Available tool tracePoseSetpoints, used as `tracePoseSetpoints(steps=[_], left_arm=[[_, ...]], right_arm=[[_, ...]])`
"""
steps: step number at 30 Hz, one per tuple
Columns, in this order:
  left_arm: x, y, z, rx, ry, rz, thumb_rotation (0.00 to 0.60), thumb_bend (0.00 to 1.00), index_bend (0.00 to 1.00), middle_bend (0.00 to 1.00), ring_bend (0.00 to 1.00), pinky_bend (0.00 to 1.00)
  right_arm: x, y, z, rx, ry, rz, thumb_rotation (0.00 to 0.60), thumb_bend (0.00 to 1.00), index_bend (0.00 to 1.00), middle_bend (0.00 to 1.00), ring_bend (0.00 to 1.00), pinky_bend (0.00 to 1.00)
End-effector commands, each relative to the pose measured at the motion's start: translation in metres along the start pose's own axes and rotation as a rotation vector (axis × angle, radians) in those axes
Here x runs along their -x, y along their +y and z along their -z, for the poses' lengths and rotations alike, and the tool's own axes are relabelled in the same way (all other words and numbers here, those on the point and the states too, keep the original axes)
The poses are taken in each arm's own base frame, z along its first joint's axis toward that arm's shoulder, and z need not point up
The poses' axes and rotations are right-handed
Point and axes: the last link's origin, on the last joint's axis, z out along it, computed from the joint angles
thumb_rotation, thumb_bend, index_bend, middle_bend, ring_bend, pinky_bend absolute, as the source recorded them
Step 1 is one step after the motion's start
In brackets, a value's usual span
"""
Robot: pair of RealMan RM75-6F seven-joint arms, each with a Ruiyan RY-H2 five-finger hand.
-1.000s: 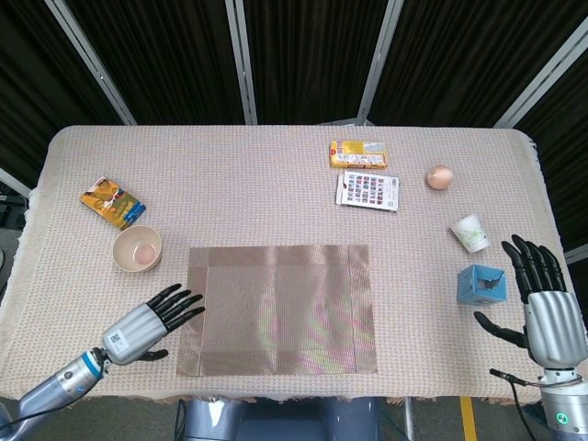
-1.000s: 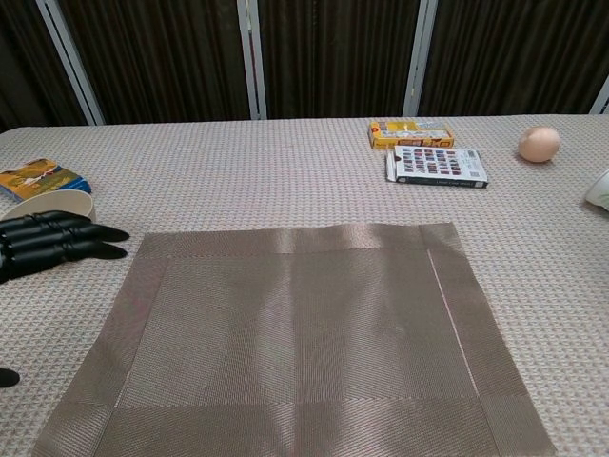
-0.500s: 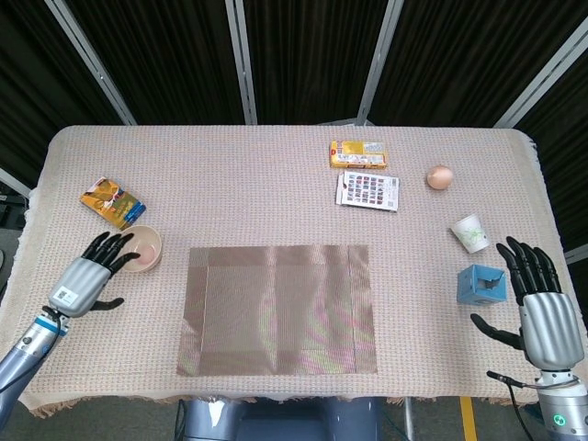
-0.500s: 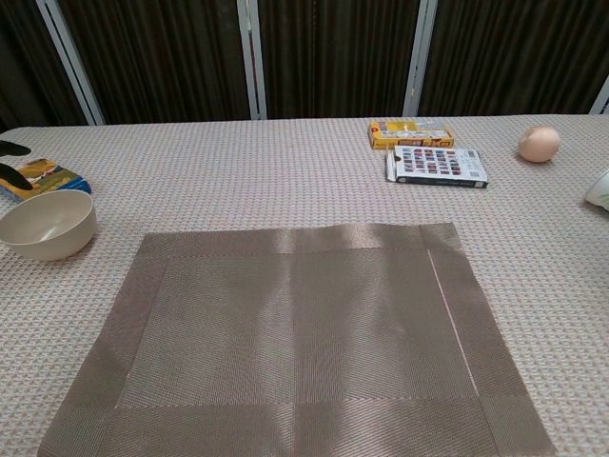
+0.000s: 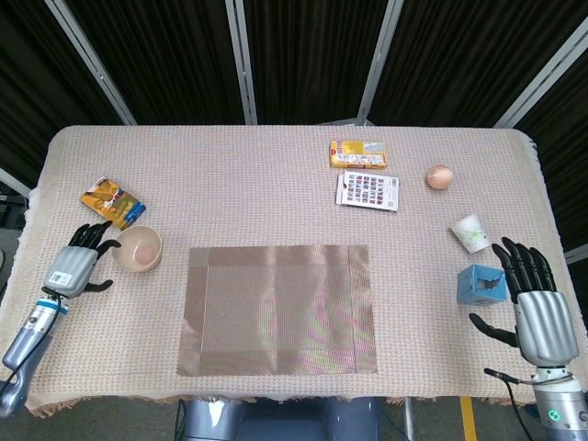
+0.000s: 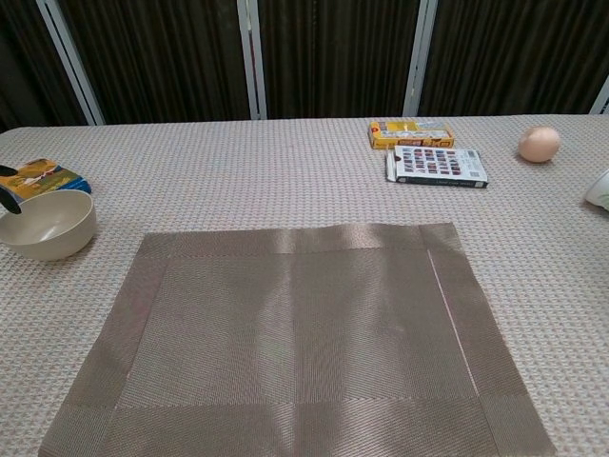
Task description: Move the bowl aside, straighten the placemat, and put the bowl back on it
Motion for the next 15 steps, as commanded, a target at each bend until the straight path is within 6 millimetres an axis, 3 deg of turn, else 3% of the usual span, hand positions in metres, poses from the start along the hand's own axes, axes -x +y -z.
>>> tracePoseSetpoints(steps=[1,8,15], left_arm=[[0.0064,0.0036,-0.0078,-0.005,-0.004,0.012,0.600,0.26,0.34,0.00,0.00,0.00],[0.0114,0.0086,-0.0150,0.001,0.003,0.017,0.600,0.42,0.52,0.00,0.00,0.00],[0.0074,0.0120,-0.0158,0.027,0.030,0.008,0.600,0.43,0.64,0.00,0.00,0.00]], right_arm=[[0.0012,0.0005,-0.0008,0.002,-0.002,0.003,0.600,0.00,0.00,0.00,0.00,0.00],[0.0021,0.0013,-0.0015,0.002,-0.002,0.005,0.600,0.00,0.00,0.00,0.00,0.00],[0.0016,0.0017,-0.0017,0.000,-0.001,0.003,0.600,0.00,0.00,0.00,0.00,0.00]])
